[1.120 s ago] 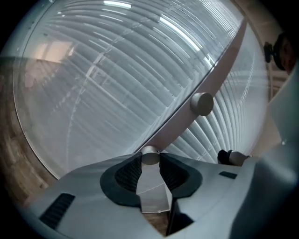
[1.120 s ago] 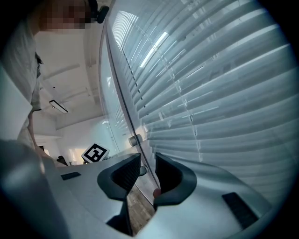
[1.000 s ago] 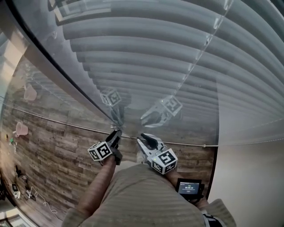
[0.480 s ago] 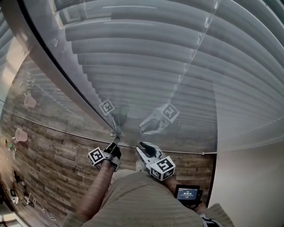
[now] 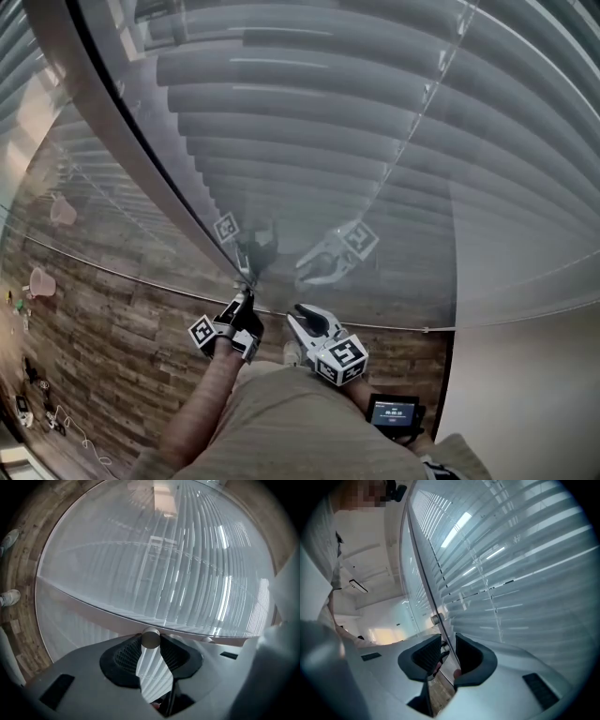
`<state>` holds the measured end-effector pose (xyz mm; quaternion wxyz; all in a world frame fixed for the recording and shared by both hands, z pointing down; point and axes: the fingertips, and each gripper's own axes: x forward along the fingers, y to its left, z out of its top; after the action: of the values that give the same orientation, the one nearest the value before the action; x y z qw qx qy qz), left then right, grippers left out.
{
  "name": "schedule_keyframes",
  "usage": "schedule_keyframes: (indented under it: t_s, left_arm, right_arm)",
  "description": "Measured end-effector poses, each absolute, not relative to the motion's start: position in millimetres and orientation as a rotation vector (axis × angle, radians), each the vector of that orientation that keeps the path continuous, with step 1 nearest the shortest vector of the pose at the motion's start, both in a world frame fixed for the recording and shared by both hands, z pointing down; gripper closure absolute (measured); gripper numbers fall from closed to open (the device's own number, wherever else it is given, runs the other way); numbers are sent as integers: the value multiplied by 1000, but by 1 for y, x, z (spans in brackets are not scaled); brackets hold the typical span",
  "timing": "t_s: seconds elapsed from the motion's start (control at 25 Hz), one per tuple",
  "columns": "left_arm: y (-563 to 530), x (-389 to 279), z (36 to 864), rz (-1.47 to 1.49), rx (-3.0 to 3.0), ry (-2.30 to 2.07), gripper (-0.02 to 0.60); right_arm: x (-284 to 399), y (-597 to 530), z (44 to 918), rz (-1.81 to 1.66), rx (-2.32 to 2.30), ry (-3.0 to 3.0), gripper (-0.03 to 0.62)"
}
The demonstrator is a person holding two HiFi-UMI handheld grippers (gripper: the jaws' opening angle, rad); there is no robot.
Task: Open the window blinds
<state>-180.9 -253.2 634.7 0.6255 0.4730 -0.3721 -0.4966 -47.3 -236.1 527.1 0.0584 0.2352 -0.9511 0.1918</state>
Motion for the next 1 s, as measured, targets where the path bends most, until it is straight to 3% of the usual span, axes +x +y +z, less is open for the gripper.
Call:
schedule_keyframes:
  t_s: [0.16,0.4,0.52,0.72,1.0]
  left_arm:
    - [-251,-181,634,-1019,1201,-982,446]
    - [-252,-184,596,53,1927,-1661,407]
    - [-252,-178,602,321,1986,-1770,407]
    - [-254,-177,610,354,1937,-1793,445]
    - [-256,-185,617,-40,1808,-1593,446]
  right_arm:
    - [-46,-232,525,586,696,-2881,490]
    - [-52,-234,514,574,704,-2883,490]
    - [-51,-234,519,593,712,-2877,490]
    - [-49,-234,519,589,714,-2874,490]
    - [-49,-242,524,602,727,-2869,490]
